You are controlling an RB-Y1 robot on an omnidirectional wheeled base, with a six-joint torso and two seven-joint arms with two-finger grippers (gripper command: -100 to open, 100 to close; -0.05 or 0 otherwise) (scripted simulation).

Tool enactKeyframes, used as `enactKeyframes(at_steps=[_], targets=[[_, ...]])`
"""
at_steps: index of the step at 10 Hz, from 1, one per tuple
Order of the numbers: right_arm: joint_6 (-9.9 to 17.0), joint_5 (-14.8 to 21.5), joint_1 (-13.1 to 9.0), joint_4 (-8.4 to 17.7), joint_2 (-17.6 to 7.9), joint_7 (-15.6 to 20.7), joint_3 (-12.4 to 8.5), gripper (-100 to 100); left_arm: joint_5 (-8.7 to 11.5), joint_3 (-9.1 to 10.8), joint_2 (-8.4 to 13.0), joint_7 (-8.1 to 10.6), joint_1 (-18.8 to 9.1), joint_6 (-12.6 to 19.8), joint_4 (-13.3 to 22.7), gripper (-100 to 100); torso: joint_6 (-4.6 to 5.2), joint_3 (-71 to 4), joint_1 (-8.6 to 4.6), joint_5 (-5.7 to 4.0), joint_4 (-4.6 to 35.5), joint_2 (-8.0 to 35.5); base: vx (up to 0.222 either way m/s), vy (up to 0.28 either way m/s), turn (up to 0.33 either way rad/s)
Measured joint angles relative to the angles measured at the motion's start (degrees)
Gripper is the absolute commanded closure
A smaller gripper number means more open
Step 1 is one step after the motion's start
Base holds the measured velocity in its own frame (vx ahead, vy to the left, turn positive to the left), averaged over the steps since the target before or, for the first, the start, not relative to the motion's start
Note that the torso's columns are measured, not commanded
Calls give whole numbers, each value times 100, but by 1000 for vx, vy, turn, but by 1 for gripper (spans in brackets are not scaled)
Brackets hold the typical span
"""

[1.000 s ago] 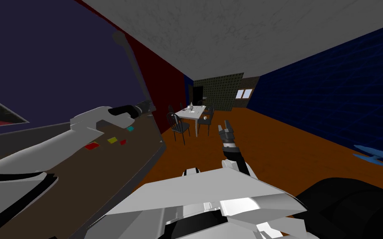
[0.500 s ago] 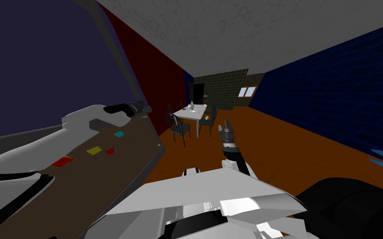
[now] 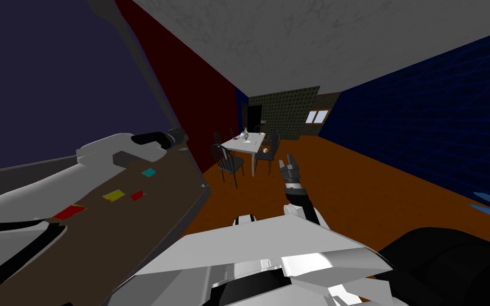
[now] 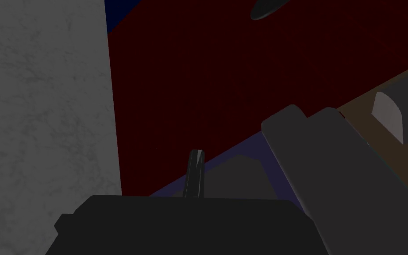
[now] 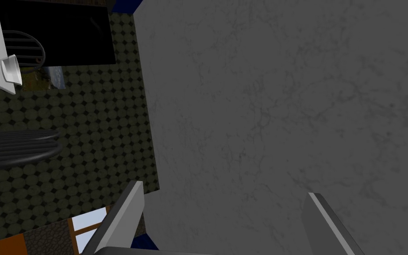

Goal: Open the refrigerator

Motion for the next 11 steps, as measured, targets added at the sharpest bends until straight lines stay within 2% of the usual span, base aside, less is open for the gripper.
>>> enactKeyframes(at_steps=[1,2,4,6,9,10,11], targets=[[0,0,0,0,0,0,0,0,-9,-28,-15,37,6,-5,-130,100,-5,-1,5,1,2,-11,-263,-25,-12],[0,0,-1,1,0,0,0,0,89,-63,65,56,26,-67,-233,100,-4,-19,7,2,-7,-36,-308,-33,-15],[0,0,-1,0,0,0,0,0,197,-213,77,91,-79,-118,-494,100,-1,-38,11,3,-17,-65,-321,-23,-26],[0,0,0,0,0,0,0,0,502,-395,249,89,-219,-227,-731,100,-2,-50,20,6,-23,-84,-250,0,-15],[0,0,1,0,0,0,0,0,505,-467,244,183,-167,-279,-1093,100,0,-43,2,1,-21,-71,-243,-25,-19],[0,0,0,0,0,0,0,0,526,-561,200,202,-233,-293,-1206,100,-1,-24,6,1,-10,-43,-141,-10,-12],[0,0,2,0,0,0,0,0,529,-576,193,203,-240,-298,-1217,-100,-5,-48,15,4,-20,-88,61,43,-35]])
